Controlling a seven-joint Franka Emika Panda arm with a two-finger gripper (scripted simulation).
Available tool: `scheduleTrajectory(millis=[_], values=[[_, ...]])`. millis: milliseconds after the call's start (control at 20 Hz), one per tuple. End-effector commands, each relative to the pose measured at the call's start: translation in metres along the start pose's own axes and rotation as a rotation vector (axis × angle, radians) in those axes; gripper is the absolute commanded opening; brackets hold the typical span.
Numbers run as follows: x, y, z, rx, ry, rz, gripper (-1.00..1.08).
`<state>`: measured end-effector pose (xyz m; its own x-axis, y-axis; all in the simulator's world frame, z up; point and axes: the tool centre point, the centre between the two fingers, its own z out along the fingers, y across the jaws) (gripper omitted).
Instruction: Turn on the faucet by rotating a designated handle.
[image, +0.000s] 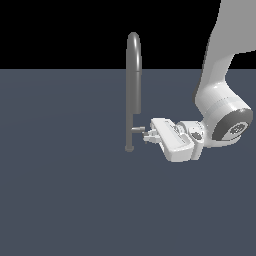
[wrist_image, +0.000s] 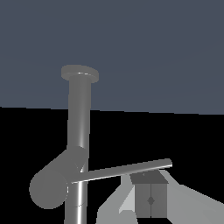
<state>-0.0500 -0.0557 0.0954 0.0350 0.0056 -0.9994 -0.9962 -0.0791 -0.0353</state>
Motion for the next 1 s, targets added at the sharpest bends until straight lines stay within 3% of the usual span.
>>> scheduleTrajectory(millis=[0, 500, 550, 600, 950], values=[[0.008, -0.001, 0.000, 0.002, 0.001, 0.006, -1.00], [0.051, -0.007, 0.000, 0.007, 0.003, 0.034, -1.00], [0.051, -0.007, 0.000, 0.007, 0.003, 0.034, -1.00], [0.022, -0.017, 0.000, -0.005, -0.005, -0.012, -1.00], [0.045, -0.027, 0.000, 0.001, -0.001, 0.011, -1.00]])
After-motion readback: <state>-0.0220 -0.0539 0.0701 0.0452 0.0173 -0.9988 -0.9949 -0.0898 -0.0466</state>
